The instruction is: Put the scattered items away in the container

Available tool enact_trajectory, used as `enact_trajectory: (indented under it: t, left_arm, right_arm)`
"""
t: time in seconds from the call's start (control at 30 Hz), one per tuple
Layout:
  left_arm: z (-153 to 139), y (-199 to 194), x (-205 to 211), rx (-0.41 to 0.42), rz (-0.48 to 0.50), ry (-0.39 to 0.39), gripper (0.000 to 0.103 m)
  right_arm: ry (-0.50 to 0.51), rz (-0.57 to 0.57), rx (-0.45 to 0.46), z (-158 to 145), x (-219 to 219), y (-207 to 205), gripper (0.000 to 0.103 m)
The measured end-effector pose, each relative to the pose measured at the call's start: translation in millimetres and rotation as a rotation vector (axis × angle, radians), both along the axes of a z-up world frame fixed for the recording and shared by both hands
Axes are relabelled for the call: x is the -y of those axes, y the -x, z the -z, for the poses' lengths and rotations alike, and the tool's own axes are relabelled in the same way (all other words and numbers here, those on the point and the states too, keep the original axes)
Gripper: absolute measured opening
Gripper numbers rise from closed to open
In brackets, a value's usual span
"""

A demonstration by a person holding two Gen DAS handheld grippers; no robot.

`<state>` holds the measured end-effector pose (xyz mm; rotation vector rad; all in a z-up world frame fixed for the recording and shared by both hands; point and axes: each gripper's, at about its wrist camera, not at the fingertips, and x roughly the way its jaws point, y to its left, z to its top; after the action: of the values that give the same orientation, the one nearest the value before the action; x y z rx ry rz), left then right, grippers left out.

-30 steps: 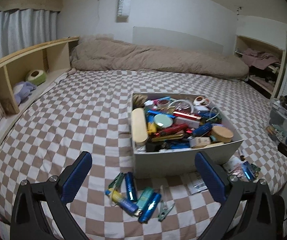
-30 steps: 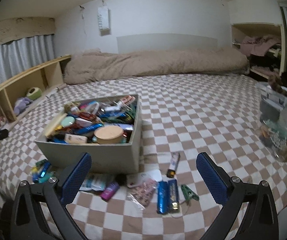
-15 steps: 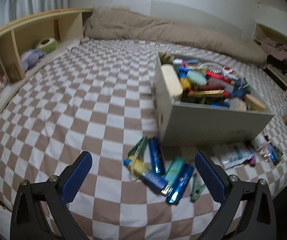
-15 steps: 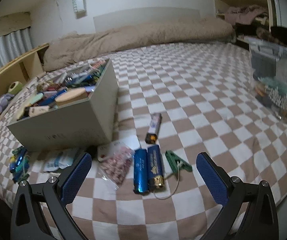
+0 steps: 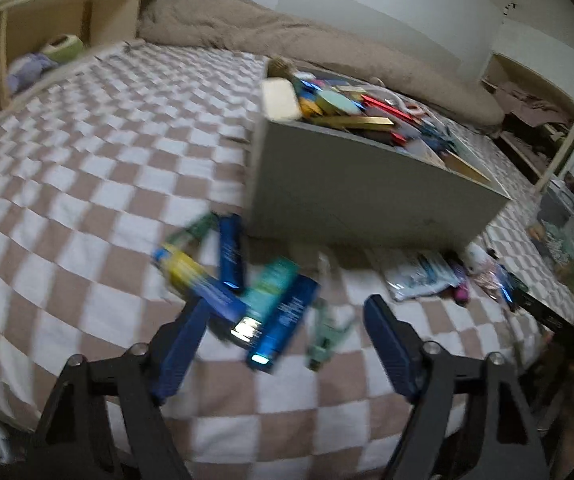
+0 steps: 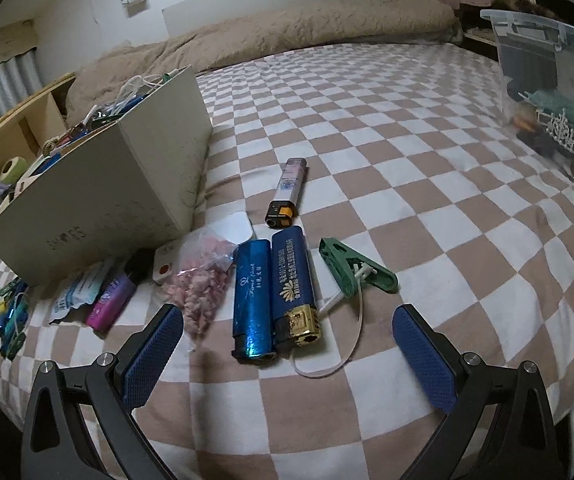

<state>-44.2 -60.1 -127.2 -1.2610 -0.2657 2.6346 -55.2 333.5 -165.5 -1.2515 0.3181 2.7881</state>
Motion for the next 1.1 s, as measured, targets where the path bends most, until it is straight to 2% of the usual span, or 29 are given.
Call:
enact_trajectory:
  t: [0.1,0.27,0.4,0.5,0.67,0.77,0.9,0.93,1.0,1.07,1.1]
  left_arm:
    - [5,0,-17,0.008,0.028,0.015,0.078]
    - [12,1,-34,0.027,0.069,0.05,0.072]
    - [20,3,-37,0.031,0.055,0.097,0.072]
    - [22,2,-39,-0.004,0.024,0.196,0.072]
    - [29,1,-41,-0.017,0.016,0.229,0.071]
    - [30,0,-43,-0.011,0.031,0.197,0.07]
    - [34,-4,-53,-0.011,0.06,0.169,0.059]
    - [35,-5,-55,-0.003,0.067,0.152,0.052]
    - [37,-6,-56,0.012,0.07,0.118,0.048]
    - [37,-8,-56,0.008,0.064,0.119,0.046]
    - [37,-8,-57,0.006,0.06,0.12,0.041]
  right_arm:
    - [0.005,0.002,-0.008,1,-1,1,0.103]
    - [0.037,0.013,-0.03,6,-7,2,0.103]
    - [0.059,0.016,-0.037,6,-9,3,0.103]
    - [0.069,0.014,-0.046,6,-10,2,0.103]
    - [0.123,0.053,-0.071,2,-21,-1,0.103]
    - [0.099,0.121,-0.08,-1,-31,-5,0.103]
    - [0.115,0.179,-0.07,-1,-47,-6,0.103]
    - [0.113,0.186,-0.065,-1,-49,-5,0.103]
    - [0.097,0.184,-0.063,-1,-47,-4,0.103]
    - [0.061,0.172,-0.054,-2,-41,-4,0.103]
    - [0.043,0.161,-0.051,-2,-37,-4,0.103]
